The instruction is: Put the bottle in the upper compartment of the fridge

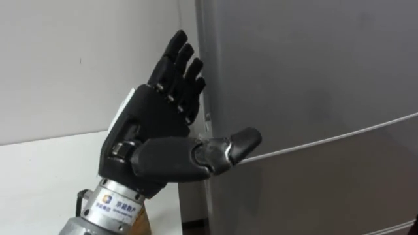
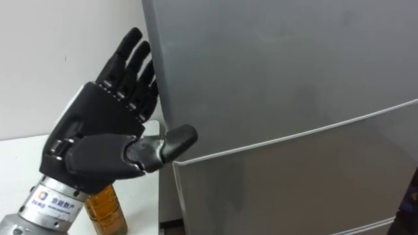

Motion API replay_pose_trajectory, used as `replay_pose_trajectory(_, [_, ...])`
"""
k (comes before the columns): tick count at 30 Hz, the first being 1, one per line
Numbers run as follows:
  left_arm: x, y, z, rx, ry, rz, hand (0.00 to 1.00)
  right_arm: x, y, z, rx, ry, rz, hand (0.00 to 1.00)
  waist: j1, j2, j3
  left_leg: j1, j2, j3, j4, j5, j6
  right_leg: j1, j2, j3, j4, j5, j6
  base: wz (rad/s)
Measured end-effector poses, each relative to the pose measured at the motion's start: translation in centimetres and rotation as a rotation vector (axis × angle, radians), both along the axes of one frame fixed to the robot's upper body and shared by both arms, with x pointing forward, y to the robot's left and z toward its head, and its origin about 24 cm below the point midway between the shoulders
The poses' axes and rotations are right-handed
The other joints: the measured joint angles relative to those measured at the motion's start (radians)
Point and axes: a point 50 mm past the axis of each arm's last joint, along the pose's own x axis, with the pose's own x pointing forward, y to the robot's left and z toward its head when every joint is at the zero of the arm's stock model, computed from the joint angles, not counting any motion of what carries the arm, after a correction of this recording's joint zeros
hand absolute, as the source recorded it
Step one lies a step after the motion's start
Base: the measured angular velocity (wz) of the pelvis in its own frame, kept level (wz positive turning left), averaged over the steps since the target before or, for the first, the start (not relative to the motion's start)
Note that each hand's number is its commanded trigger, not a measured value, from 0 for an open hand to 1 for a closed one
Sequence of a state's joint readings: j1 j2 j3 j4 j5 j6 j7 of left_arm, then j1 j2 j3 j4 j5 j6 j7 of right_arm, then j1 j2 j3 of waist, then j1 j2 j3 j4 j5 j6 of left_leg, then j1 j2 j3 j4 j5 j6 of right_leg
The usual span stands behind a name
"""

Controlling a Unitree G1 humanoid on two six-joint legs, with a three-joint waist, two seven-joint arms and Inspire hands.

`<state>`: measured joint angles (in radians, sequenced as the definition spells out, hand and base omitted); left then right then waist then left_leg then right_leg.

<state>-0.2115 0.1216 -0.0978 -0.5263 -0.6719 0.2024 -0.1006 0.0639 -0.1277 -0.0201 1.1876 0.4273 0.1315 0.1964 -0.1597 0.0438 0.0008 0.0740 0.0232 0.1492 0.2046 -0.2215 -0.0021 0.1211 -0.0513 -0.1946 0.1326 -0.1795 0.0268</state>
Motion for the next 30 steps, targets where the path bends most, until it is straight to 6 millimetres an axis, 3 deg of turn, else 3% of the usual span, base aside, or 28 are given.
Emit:
replay_pose_trajectory(23, [0.2, -1.0, -0.9, 0.018, 0.027, -0.070, 0.00, 0.2, 0.0, 0.0, 0.008, 0.001, 0.018, 0.00, 0.000, 0.001, 0.0022, -0.005, 0.000, 0.002, 0.000, 0.000, 0.000, 0.006, -0.001, -0.003, 0.001, 0.000, 0.000, 0.00])
replay_pose_trajectory(24, [0.2, -1.1, -0.9, 0.014, 0.028, -0.073, 0.07, 0.2, 0.0, 0.0, 0.007, 0.001, 0.025, 0.00, 0.000, 0.001, 0.0025, -0.006, 0.000, 0.001, 0.000, 0.000, 0.001, 0.006, -0.001, -0.003, 0.002, 0.000, 0.000, 0.04])
replay_pose_trajectory(25, [0.2, -1.1, -0.9, 0.013, 0.028, -0.074, 0.49, 0.2, 0.0, 0.0, 0.005, 0.001, 0.029, 0.00, 0.000, 0.002, 0.0027, -0.007, 0.000, 0.001, 0.000, 0.001, 0.001, 0.006, -0.001, -0.003, 0.002, 0.000, 0.000, 0.04])
replay_pose_trajectory(27, [0.2, -1.2, -1.0, 0.009, 0.026, -0.075, 0.58, 0.4, -0.2, 0.1, 0.000, -0.001, 0.047, 0.00, 0.000, 0.005, 0.0040, -0.010, 0.000, -0.001, 0.000, 0.001, 0.001, 0.006, -0.001, -0.004, 0.003, 0.000, 0.000, 0.03])
replay_pose_trajectory(30, [0.2, -1.1, -1.1, 0.007, 0.027, -0.070, 0.60, 0.5, -0.3, 0.1, -0.006, -0.001, 0.058, 0.00, 0.000, 0.011, 0.0055, -0.012, -0.001, -0.005, 0.000, 0.001, 0.001, 0.006, -0.001, -0.008, 0.003, 0.000, 0.000, 0.05])
